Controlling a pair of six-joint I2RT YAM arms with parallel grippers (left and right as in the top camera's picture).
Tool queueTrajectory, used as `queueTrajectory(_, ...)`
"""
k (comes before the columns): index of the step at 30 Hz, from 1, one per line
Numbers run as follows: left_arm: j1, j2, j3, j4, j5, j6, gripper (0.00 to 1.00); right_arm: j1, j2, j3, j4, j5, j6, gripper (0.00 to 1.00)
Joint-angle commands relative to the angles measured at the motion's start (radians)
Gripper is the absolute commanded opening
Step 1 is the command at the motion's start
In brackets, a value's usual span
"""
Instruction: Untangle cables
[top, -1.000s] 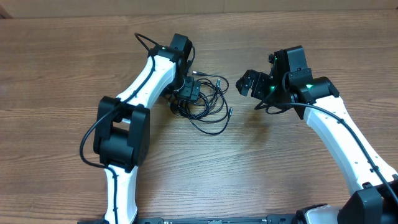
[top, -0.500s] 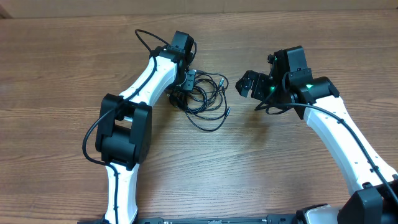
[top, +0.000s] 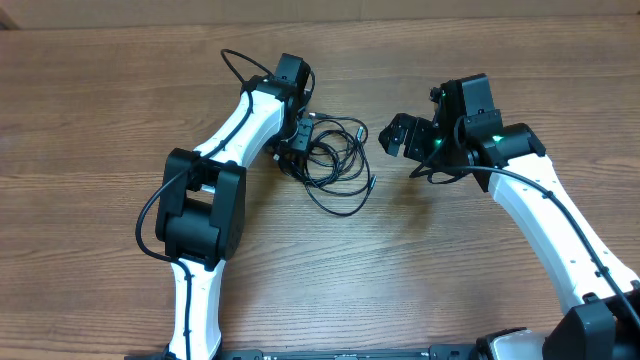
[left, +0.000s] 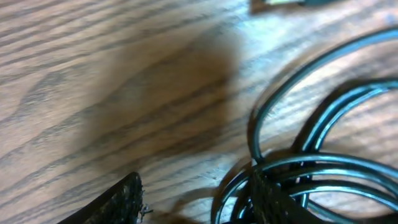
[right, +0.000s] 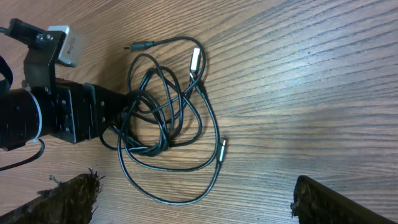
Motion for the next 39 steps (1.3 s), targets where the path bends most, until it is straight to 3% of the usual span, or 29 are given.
queueTrajectory(1,-0.011,0.045,-0.007,-0.029,0.117,0.124,0.54,-0.003,-0.025,0.000,0.002,-0.001,-0.003,1.00)
queueTrajectory(7,-0.010,0.044,-0.007,-0.036,0.187,0.267,0.50,-0.003,-0.025,0.000,0.001,-0.001,-0.004,1.00)
queueTrajectory(20,-0.011,-0.035,0.010,-0.040,0.287,0.378,0.54,-0.003,-0.025,0.000,-0.002,-0.001,-0.007,1.00)
queueTrajectory(31,-0.008,-0.041,0.011,-0.026,0.357,0.370,0.51,-0.003,-0.025,0.000,-0.002,0.000,-0.007,1.00)
queueTrajectory(39,-0.011,-0.041,0.021,-0.003,0.410,0.369,0.56,-0.003,-0.025,0.000,-0.002,0.003,-0.007,1.00)
